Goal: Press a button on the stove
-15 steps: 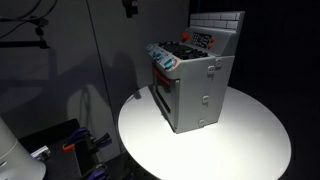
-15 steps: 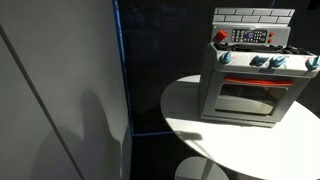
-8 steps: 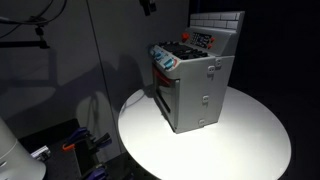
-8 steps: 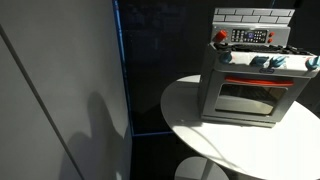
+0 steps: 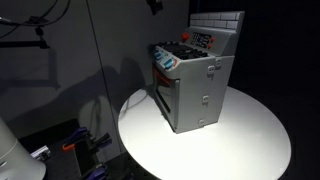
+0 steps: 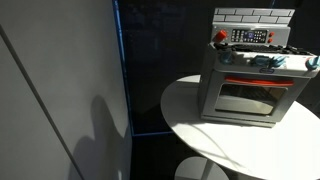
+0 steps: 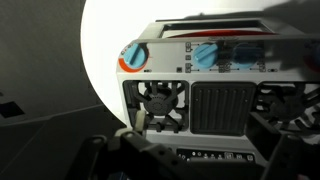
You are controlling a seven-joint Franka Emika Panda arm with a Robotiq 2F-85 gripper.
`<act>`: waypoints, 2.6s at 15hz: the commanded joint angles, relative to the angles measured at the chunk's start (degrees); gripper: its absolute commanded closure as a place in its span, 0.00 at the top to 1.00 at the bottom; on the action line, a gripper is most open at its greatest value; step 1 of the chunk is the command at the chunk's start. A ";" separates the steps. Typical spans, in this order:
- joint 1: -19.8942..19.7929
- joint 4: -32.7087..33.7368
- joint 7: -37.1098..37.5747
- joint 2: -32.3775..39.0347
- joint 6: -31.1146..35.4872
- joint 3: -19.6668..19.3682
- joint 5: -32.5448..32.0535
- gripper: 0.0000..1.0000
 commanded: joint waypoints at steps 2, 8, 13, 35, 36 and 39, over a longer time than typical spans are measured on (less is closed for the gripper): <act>0.37 0.20 0.08 0.08 -0.19 -0.31 -0.05 1.00; -0.48 2.10 3.84 1.95 2.92 -1.15 -0.91 1.00; -1.35 4.80 7.71 4.76 6.65 -2.66 -1.76 1.00; -0.20 16.44 15.96 22.33 13.15 -10.53 -4.60 1.00; -0.11 16.92 15.97 22.85 13.09 -10.76 -4.60 1.00; 0.23 18.06 16.18 24.16 12.70 -11.48 -4.59 1.00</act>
